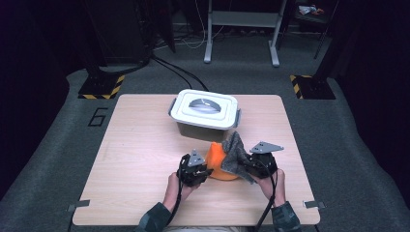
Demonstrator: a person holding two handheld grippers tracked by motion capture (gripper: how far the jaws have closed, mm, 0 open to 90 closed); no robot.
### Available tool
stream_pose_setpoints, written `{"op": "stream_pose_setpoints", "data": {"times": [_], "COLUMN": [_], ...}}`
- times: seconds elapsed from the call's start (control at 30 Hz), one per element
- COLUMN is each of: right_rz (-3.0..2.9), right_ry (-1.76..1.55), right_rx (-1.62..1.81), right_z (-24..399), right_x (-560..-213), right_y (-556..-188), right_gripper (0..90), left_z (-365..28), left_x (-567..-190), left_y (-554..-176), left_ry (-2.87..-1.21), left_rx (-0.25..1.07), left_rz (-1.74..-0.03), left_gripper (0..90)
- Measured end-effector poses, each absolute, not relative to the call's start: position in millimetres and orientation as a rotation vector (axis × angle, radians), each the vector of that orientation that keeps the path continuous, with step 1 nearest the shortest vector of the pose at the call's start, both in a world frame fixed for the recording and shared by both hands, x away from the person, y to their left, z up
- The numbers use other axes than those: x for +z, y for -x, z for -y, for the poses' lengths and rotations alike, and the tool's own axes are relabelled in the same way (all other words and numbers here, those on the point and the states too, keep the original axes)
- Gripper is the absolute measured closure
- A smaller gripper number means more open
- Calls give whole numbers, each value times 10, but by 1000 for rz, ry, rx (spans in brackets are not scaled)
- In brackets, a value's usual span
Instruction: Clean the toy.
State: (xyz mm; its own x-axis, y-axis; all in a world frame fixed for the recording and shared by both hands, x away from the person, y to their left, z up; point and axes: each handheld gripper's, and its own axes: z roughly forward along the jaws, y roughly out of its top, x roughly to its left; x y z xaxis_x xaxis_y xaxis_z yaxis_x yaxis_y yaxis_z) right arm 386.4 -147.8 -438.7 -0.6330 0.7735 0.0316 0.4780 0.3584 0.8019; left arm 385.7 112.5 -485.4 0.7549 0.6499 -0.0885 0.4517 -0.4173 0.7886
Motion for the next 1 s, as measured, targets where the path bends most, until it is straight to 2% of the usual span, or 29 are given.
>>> {"op": "stream_pose_setpoints", "data": {"times": [0.17, 0.4, 0.67, 1.0], "right_rz": [-2267, -2277, -2322, -2320], "right_ry": [-1065, -996, -983, -1000], "right_rx": [1183, 1229, 1177, 1139], "right_z": [1451, 1329, 1202, 1256], "right_x": [-4306, -4180, -4259, -4310], "right_y": [-3825, -3768, -3840, -3863], "right_gripper": [752, 750, 743, 743], "left_z": [-1161, -1119, -1108, -1135], "left_x": [-4817, -4759, -4779, -4831], "left_y": [-3854, -3808, -3790, -3816], "left_ry": [-2045, -2055, -2063, -2058], "left_rx": [197, 158, 148, 142], "left_rz": [-869, -868, -873, -886], "left_gripper": [774, 773, 768, 753]}}
